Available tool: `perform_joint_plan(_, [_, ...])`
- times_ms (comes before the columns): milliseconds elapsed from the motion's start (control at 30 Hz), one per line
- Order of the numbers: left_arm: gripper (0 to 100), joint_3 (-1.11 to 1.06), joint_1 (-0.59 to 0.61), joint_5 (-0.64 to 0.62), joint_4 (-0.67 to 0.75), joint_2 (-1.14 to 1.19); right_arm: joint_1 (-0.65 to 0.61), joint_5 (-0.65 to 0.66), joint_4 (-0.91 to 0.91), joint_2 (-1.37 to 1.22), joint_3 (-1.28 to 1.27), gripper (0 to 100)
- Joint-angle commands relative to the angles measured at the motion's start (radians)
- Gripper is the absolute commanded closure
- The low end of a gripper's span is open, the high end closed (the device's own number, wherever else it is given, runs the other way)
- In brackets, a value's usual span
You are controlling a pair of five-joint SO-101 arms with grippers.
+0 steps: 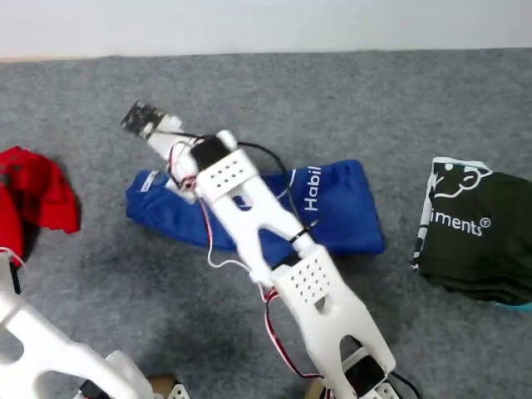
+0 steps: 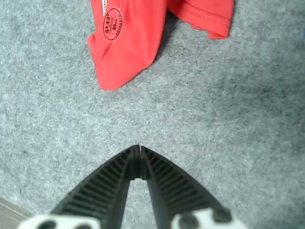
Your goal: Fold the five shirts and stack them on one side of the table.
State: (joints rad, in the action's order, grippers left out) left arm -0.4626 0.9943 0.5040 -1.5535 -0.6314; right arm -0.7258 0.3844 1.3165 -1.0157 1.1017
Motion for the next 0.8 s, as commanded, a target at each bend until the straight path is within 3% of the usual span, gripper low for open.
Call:
perform_joint_plan(0, [99,0.035,0.008,0.008,-0.006,-0.026,-0.045,0.018,-0.039,-0.022,0.006,98.7])
perform_joint_plan(367, [99,0.035,0.006,0.008,-0.002,-0.026,-0.179,0.017,0.102,-0.074,0.006,98.7])
perform_joint_plan(767, [99,0.033,0.000,0.008,0.000,-0.018,-0.226,0.018,0.294,-0.041,0.135,98.7])
